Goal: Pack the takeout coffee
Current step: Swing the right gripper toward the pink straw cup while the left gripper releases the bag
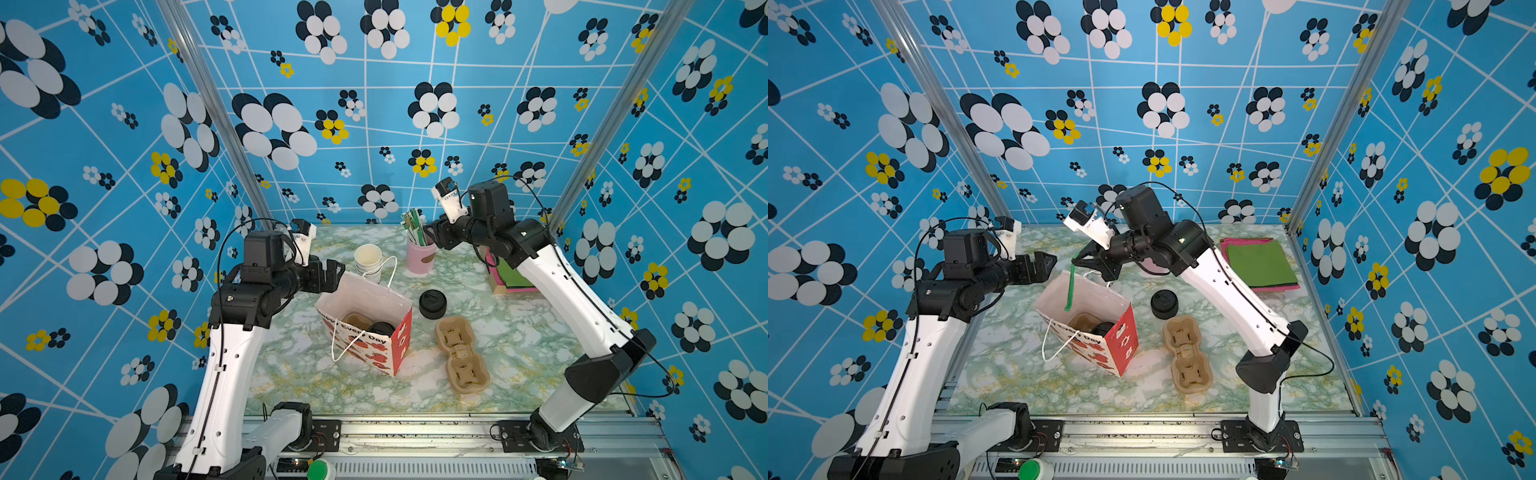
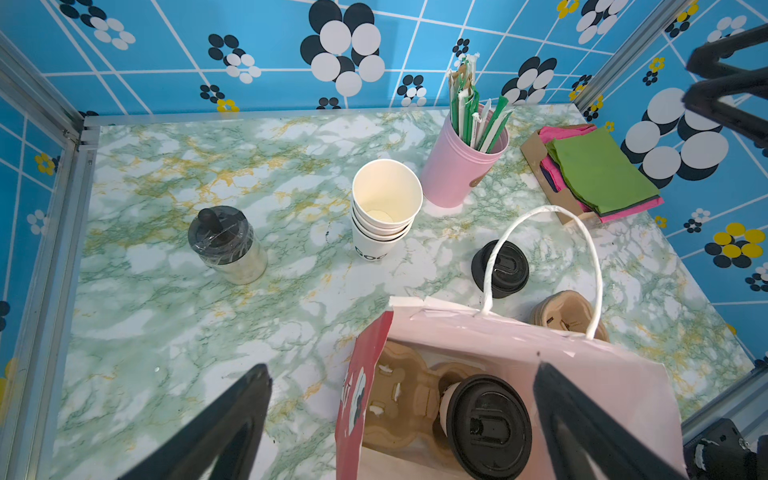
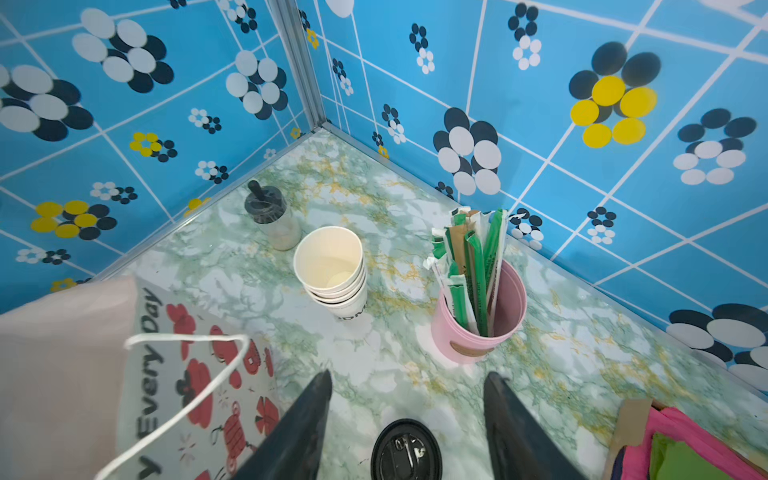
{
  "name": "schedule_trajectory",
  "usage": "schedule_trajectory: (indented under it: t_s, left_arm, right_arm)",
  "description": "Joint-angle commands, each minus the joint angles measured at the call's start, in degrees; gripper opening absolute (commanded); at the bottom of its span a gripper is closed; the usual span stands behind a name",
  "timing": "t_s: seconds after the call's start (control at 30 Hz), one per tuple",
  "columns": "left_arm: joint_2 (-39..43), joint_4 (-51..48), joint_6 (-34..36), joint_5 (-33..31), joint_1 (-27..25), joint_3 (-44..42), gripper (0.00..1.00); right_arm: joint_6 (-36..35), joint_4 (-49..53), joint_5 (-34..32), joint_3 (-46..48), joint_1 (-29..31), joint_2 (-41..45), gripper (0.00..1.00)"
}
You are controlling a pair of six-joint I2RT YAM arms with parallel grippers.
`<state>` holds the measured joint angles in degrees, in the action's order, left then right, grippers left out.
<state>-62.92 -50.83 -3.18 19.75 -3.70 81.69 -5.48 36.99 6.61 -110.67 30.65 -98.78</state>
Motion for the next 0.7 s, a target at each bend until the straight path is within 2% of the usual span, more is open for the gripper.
schedule_trajectory:
  t_s: [0.0,0.1,0.3,0.67]
  left_arm:
    - [-0.99,1.51,0.87,0.90,0.36,2.06,1.00]
    - [-2.01,2.00,0.90,1.13,0.35,1.96,1.00]
    - [-3.95,1.64,1.77,1.41,0.46,2.40,1.00]
    - [-3.60,1.80,2.98,1.61,0.58,1.29,1.00]
  right_arm:
    - [-1.41,-3.29,5.69,-3.46,-3.01,-6.25,0.56]
    - [-1.87,-2.02,7.35,-8.13,-5.21,-12.47,0.50]
    - [-3.32,1.77,10.87,-16.63,-6.31,-21.59,0.45]
    - [-2.44,3.88,14.70,-20.19,-6.31,-25.49,0.34]
